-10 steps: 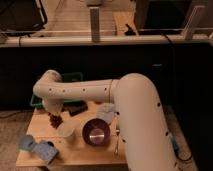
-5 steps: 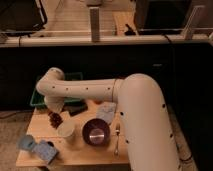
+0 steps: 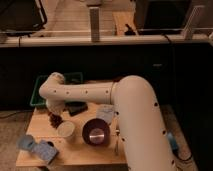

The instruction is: Place grapes in red bowl

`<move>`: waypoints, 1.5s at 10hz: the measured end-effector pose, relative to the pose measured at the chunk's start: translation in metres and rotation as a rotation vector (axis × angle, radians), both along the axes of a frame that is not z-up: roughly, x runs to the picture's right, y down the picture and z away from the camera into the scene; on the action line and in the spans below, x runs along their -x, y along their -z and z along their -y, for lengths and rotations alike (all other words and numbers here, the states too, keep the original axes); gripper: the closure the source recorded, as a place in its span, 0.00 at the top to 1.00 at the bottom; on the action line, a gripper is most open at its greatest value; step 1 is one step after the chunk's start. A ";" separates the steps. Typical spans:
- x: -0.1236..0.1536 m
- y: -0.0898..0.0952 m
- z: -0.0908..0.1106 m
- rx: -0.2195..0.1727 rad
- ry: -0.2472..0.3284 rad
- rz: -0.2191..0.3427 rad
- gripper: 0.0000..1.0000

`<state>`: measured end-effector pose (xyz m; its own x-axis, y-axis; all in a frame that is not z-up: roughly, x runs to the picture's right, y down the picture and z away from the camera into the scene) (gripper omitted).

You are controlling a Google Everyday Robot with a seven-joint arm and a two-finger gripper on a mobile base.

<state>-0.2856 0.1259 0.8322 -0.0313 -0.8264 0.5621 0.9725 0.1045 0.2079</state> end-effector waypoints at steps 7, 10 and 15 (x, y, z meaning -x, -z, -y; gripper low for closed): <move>0.006 -0.003 0.007 -0.003 0.030 0.087 0.80; 0.017 -0.008 0.008 0.009 0.051 0.095 0.80; 0.038 -0.045 -0.015 0.093 0.145 0.080 0.80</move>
<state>-0.3239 0.1410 0.8775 -0.1939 -0.7549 0.6265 0.9595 -0.0128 0.2816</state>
